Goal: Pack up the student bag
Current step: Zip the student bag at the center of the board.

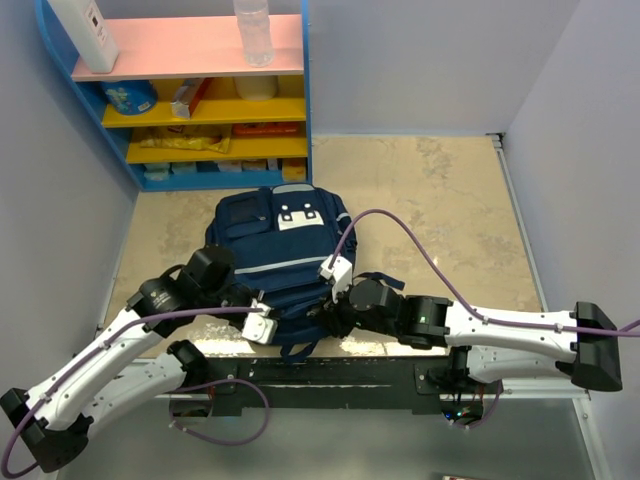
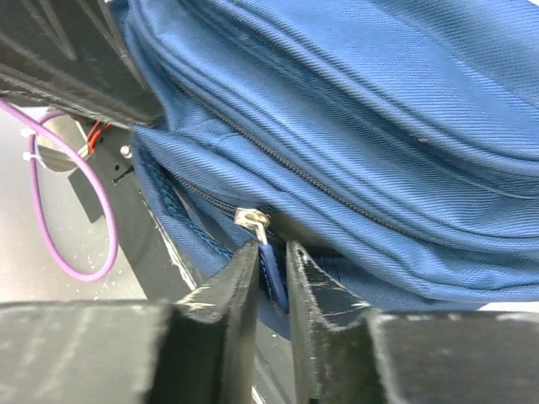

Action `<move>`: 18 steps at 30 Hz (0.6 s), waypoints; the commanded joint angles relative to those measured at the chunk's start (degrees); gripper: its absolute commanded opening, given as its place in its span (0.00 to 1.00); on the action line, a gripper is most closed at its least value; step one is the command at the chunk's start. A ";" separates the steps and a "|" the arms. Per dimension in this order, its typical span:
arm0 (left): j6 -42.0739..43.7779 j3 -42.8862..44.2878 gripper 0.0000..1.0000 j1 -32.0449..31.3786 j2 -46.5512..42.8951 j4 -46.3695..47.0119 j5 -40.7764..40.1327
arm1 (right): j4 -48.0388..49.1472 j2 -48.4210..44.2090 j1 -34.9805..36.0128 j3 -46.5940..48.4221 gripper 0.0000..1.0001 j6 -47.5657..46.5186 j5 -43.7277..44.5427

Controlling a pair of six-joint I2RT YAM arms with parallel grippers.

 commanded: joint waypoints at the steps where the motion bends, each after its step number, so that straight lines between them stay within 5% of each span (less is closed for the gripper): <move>1: 1.68 0.80 0.00 0.52 -2.32 1.18 2.38 | 0.62 0.31 -0.65 -1.90 0.27 1.47 -0.29; 6: 1.59 0.71 0.00 0.69 -2.75 1.27 2.56 | 2.21 1.02 -0.65 -2.87 0.36 2.10 -1.26; 18: 0.72 0.27 0.00 1.48 -3.11 2.32 3.17 | 8.97 0.05 -0.57 -4.46 0.00 -0.71 -0.20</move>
